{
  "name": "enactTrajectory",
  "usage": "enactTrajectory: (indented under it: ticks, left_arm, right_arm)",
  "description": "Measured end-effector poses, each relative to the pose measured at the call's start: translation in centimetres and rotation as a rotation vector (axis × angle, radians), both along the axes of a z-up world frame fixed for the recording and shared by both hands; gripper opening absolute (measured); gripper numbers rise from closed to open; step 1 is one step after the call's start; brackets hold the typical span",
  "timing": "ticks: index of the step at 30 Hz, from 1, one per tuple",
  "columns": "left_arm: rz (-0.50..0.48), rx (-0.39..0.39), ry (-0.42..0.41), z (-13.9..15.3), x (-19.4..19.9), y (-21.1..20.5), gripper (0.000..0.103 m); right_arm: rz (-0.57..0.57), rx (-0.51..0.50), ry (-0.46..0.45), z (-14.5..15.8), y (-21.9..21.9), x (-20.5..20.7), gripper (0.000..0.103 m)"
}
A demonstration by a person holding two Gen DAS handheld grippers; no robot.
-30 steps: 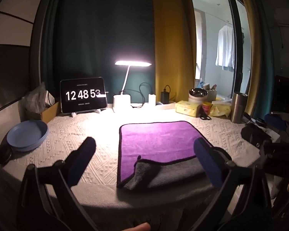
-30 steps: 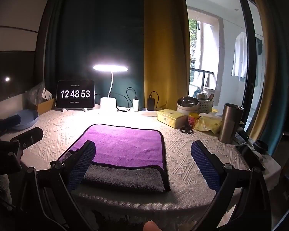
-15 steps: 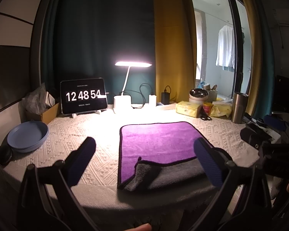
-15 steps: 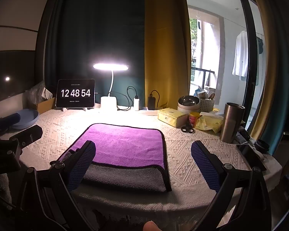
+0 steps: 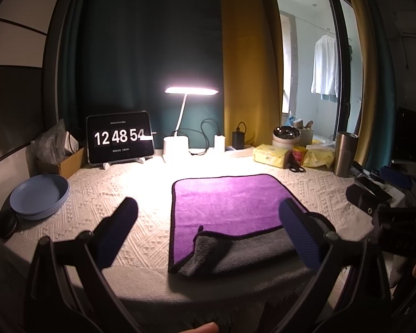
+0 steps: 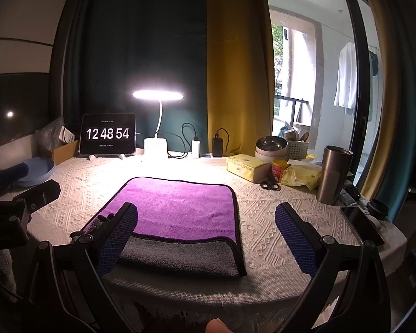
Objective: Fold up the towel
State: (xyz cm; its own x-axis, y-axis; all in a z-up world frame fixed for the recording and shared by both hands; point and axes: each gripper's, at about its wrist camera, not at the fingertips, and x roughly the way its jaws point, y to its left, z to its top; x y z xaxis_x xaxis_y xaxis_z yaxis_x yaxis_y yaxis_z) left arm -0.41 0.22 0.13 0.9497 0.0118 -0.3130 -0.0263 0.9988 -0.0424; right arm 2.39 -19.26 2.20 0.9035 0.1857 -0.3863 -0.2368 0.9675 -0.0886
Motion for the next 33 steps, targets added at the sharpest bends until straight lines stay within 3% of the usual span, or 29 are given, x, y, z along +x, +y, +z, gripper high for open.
enactTrajectory:
  ticks: [33]
  left_arm:
    - [-0.003, 0.009, 0.024, -0.6, 1.4, -0.7, 0.102]
  right_arm:
    - [-0.003, 0.006, 0.012, -0.4, -0.1, 0.5, 0.102]
